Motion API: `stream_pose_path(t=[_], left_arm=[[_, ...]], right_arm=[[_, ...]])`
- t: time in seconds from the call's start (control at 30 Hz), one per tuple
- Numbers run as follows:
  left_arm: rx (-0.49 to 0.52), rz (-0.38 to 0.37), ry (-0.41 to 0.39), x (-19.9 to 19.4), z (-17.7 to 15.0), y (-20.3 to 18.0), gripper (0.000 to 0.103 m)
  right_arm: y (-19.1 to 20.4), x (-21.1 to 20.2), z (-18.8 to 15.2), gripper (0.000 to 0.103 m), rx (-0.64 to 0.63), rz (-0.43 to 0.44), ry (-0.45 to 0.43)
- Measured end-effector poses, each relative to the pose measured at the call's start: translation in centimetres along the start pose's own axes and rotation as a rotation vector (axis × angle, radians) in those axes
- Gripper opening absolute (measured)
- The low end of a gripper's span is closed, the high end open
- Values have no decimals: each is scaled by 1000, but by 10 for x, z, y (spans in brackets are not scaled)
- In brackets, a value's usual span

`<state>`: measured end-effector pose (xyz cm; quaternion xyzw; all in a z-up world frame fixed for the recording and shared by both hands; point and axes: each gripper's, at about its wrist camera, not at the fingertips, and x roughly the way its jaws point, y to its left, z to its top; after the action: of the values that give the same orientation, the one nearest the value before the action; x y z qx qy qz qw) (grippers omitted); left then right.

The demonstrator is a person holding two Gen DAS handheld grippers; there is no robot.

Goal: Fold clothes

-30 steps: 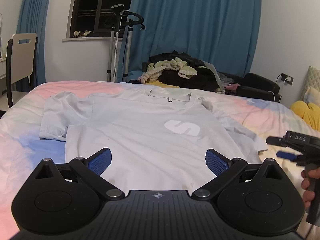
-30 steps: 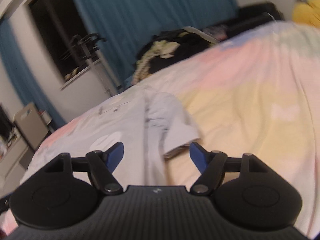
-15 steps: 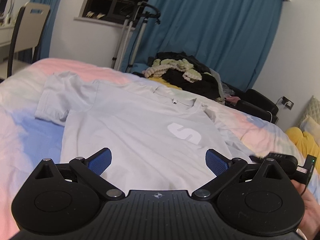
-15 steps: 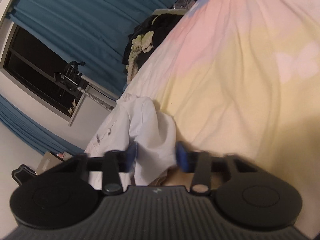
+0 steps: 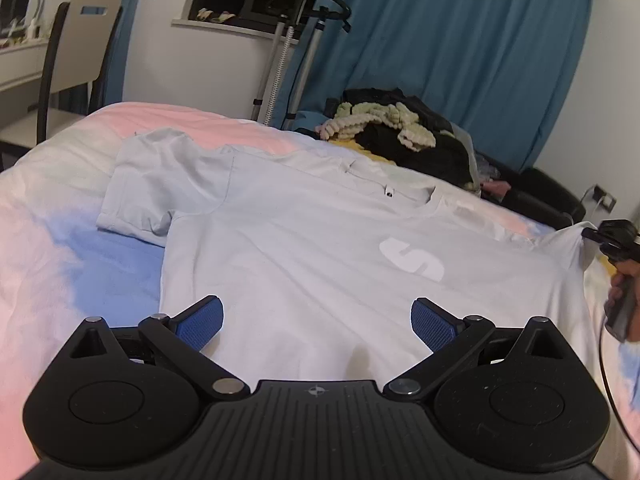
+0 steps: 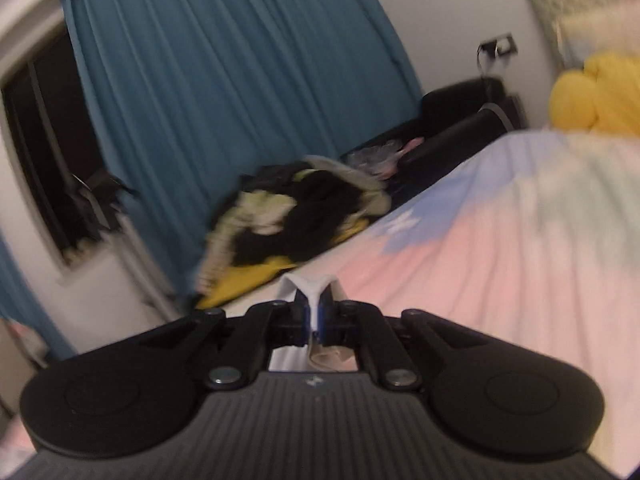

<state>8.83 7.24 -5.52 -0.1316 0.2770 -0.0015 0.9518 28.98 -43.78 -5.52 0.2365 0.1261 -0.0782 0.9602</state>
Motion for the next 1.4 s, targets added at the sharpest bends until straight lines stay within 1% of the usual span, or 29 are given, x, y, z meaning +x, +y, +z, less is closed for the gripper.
stream_pose_path(t=[0.07, 0.13, 0.23, 0.33, 0.4, 0.47, 0.53, 0.6, 0.67, 0.77, 0.9, 1.0, 1.13, 1.23, 1.33, 1.4], left_arm=[[19, 12, 10, 8, -3, -1, 101], [27, 18, 31, 18, -5, 0, 101], [33, 23, 60, 33, -8, 1, 101], [46, 28, 74, 43, -10, 1, 101], [46, 23, 74, 45, -10, 2, 101], [38, 17, 74, 44, -8, 4, 101], [16, 8, 80, 41, -6, 6, 101], [-10, -5, 83, 36, -4, 9, 101], [-17, -12, 72, 29, -1, 11, 101], [-8, -2, 53, 16, 3, 14, 101], [9, 9, 24, -7, 7, 16, 101], [13, 11, 11, -26, 7, 17, 101], [13, 19, -7, -49, 6, 20, 101], [6, 42, -17, -58, 6, 23, 101], [15, 72, -35, -61, 6, 24, 101], [11, 86, -34, -60, 6, 25, 101]], right_arm=[[-13, 26, -11, 5, -47, -49, 41], [-26, 48, -28, 5, -85, -74, 91], [-40, 71, -54, 5, -117, -71, 144], [-46, 82, -67, 9, -101, -53, 169], [-46, 80, -66, 17, -96, -53, 172], [-42, 72, -62, 43, -97, -56, 173], [-34, 54, -57, 50, -96, -50, 168], [-27, 30, -54, 51, -94, -37, 165], [-19, -1, -52, 54, -74, -15, 138], [-5, -51, -53, 54, -40, 30, 170], [27, -120, -60, 54, -97, 80, 222], [48, -165, -72, 54, -121, 124, 267], [70, -217, -98, 54, -111, 180, 262], [88, -242, -122, 54, -198, 201, 264], [101, -252, -138, 54, -252, 241, 276], [110, -254, -146, 55, -313, 257, 266]])
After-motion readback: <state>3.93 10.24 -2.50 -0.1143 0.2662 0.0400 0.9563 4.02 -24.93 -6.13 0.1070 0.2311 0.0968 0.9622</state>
